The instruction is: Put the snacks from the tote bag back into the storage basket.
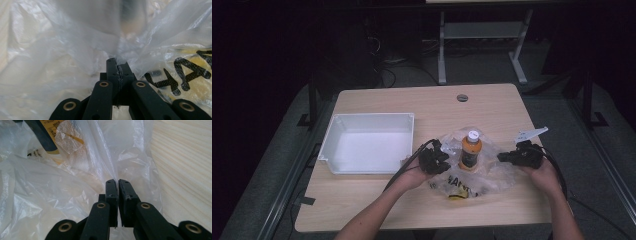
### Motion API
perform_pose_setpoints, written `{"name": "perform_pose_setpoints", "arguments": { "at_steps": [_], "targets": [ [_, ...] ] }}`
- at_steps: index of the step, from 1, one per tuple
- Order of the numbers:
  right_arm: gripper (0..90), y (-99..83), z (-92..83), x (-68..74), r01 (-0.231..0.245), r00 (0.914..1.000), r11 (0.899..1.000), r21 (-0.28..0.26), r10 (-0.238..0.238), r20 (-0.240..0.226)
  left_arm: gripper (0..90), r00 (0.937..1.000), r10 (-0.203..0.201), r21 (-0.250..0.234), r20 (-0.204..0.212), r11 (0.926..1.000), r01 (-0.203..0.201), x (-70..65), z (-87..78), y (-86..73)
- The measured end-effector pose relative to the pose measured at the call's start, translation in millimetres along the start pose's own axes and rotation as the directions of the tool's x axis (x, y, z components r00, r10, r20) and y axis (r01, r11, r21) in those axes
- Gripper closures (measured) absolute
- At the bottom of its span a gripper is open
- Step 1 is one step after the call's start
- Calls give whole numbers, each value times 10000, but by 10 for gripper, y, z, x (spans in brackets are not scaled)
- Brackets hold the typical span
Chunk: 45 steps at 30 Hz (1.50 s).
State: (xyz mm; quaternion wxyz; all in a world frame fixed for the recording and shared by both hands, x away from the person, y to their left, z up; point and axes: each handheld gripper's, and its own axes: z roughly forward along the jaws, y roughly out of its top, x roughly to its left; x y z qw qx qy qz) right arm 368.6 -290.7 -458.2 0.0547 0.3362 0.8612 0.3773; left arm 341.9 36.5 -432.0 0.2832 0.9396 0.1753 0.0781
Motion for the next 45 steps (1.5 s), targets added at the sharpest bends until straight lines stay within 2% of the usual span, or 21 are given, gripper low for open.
{"name": "perform_pose_setpoints", "arguments": {
  "at_steps": [5,10,14,18,21,23,25,28,30,34,38,42,45],
  "targets": [
    [858,-13,-2,-7,-20,10000,10000,4,20,-14,900,9997,246,68,-30,9997,-245,-82,60,-64],
    [857,-14,-5,-7,-14,10000,10000,8,14,0,898,9999,87,97,95,9999,-88,-94,102,-128],
    [857,-15,-9,-8,-31,10000,10000,15,31,19,882,9997,-47,-70,248,10000,48,-84,55,-144],
    [856,-14,-11,-8,-42,10000,10000,11,42,46,822,9995,-93,-330,300,9994,103,-85,-51,-151],
    [855,-13,-11,-7,-60,10000,10000,16,60,68,811,9994,-89,-550,336,9984,107,-80,-144,-163],
    [853,-15,-9,-9,-72,9999,10000,40,71,88,787,9986,-270,-774,446,9965,304,-83,-199,-174],
    [853,-16,-6,-11,-98,9999,9999,57,97,102,770,9989,-178,-784,437,9967,212,-81,-260,-184],
    [853,-14,-5,-11,-158,9998,9999,52,157,108,730,9984,-145,-893,551,9958,194,-72,-352,-189],
    [852,-16,-1,-16,-113,9999,9999,43,112,112,713,9964,-317,-1084,780,9933,401,-57,-402,-182],
    [849,-16,7,-18,-119,9998,9999,95,118,133,687,9954,-302,-1270,904,9910,416,-34,-558,-121],
    [847,-19,6,-21,-158,9998,9998,102,157,126,671,9960,-199,-1387,874,9898,320,-35,-652,-68],
    [846,-21,12,-23,-192,9997,9998,113,191,126,657,9973,45,-1405,728,9901,58,-14,-800,7],
    [846,-20,15,-23,-146,9998,9998,119,145,124,634,9979,38,-1566,641,9876,63,9,-909,70]
  ]
}}
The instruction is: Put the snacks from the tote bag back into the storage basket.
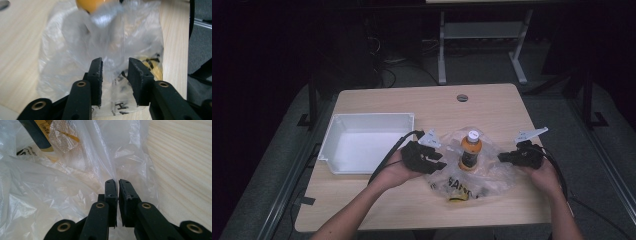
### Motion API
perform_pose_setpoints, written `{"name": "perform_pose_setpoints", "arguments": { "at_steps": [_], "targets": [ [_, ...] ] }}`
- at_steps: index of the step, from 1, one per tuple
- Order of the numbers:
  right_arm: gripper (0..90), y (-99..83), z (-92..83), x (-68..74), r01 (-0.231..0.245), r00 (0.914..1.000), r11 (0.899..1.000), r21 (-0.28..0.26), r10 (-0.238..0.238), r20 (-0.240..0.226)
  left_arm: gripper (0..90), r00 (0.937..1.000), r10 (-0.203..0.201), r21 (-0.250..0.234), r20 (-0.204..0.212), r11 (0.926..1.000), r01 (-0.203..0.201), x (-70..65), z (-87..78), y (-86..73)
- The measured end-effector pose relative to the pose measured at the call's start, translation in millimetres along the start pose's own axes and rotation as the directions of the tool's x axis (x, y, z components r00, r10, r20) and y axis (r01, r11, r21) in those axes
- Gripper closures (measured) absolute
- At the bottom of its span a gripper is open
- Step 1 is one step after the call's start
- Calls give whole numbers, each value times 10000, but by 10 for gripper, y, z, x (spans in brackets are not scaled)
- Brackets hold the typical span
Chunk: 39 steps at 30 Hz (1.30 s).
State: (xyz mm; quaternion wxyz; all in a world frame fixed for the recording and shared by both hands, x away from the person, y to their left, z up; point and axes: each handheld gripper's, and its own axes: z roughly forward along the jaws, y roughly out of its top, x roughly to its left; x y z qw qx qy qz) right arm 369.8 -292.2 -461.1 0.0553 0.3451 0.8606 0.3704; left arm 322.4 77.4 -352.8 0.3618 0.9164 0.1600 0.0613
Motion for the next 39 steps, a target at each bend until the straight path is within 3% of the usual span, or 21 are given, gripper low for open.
{"name": "perform_pose_setpoints", "arguments": {
  "at_steps": [3,9,19,24,28,30,33,39],
  "targets": [
    [846,0,4,-1,-12,10000,10000,26,12,-1,625,9999,-129,-325,40,9994,130,5,-81,94],
    [845,0,16,0,-63,10000,9999,86,63,-14,603,9999,134,-327,-84,9994,-137,33,-149,291],
    [844,-5,23,-6,-64,10000,10000,61,65,-63,425,9991,233,-339,-349,9991,-245,73,15,528],
    [844,-6,14,-6,-50,10000,10000,51,51,-75,421,9996,225,171,-169,9996,-222,146,203,551],
    [844,-5,12,-4,-127,9999,9999,61,128,-83,535,9988,320,505,-357,9983,-302,157,338,521],
    [844,-6,10,-5,-136,9999,9999,62,137,-86,656,9964,381,729,-758,9968,-326,151,405,496],
    [844,-10,6,-13,-50,10000,10000,25,50,-67,827,9956,260,640,-896,9977,-203,141,473,424],
    [844,-13,6,-18,-27,10000,10000,38,27,-13,881,9976,206,1028,-664,9946,-137,97,603,226]
  ]
}}
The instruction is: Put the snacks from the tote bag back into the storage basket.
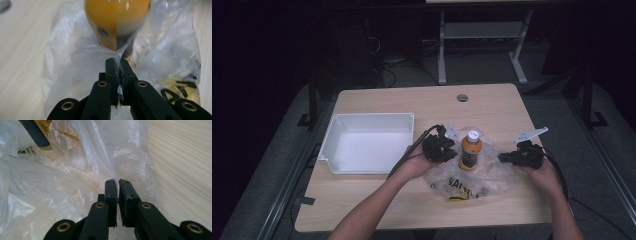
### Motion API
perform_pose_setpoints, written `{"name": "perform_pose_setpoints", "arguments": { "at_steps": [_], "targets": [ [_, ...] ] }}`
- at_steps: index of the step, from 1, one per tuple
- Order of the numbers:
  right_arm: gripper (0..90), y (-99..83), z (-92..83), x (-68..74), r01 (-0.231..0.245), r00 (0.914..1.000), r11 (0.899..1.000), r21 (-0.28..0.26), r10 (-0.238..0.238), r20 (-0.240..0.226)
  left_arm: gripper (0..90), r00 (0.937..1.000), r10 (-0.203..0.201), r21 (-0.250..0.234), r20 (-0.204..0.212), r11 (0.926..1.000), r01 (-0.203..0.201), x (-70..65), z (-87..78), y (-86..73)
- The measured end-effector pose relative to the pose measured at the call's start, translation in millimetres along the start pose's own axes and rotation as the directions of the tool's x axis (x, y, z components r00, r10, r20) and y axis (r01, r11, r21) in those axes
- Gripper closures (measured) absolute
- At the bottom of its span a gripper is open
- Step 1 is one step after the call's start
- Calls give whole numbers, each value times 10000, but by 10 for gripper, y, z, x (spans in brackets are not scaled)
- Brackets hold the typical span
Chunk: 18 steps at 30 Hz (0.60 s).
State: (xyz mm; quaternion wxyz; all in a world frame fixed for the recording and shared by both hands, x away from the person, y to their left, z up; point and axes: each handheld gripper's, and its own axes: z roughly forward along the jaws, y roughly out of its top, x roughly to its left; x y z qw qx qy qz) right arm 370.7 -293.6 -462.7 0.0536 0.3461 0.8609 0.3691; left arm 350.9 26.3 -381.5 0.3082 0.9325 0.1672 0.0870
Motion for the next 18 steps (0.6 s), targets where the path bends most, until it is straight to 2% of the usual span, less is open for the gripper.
{"name": "perform_pose_setpoints", "arguments": {
  "at_steps": [9,10,18],
  "targets": [
    [844,3,5,10,-101,9999,9999,58,101,-18,881,9994,-253,437,247,9987,242,-89,251,-325],
    [844,2,5,9,-101,9999,9999,61,102,-18,881,9986,-405,487,334,9981,388,-108,304,-385],
    [844,-5,8,1,-66,10000,10000,71,66,-6,882,9977,-437,719,510,9966,400,-150,405,-504]
  ]
}}
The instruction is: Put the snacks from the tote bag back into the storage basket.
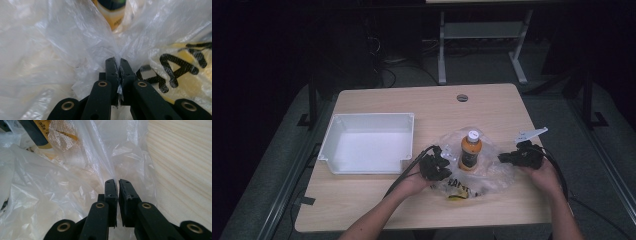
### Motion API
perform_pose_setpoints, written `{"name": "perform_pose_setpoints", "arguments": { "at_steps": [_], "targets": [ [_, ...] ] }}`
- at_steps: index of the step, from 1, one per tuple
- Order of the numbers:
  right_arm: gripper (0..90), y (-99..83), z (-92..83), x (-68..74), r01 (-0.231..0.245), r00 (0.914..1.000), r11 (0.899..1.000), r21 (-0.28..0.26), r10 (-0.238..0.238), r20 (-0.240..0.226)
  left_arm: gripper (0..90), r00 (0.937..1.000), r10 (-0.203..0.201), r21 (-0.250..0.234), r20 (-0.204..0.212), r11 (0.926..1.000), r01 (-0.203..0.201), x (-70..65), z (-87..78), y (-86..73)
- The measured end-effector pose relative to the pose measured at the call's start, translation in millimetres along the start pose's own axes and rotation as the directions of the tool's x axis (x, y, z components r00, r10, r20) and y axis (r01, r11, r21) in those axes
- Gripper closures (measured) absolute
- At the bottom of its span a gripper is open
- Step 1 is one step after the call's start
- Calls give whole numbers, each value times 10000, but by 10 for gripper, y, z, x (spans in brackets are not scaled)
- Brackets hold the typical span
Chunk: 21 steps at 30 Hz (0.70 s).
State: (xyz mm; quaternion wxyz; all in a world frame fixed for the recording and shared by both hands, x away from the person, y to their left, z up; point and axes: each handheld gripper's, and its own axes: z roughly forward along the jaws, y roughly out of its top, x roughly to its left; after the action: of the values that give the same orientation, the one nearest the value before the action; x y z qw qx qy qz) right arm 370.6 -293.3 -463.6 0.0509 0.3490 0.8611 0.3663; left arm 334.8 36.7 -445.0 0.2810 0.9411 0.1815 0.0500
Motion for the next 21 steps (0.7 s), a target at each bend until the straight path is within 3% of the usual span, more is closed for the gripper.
{"name": "perform_pose_setpoints", "arguments": {
  "at_steps": [11,21],
  "targets": [
    [836,-1,-6,6,-15,10000,10000,-24,15,10,874,10000,-40,-33,-49,10000,40,-16,47,-60],
    [782,0,-35,6,17,10000,9999,-140,-16,55,617,9991,-207,-285,381,9994,218,3,-160,-82]
  ]
}}
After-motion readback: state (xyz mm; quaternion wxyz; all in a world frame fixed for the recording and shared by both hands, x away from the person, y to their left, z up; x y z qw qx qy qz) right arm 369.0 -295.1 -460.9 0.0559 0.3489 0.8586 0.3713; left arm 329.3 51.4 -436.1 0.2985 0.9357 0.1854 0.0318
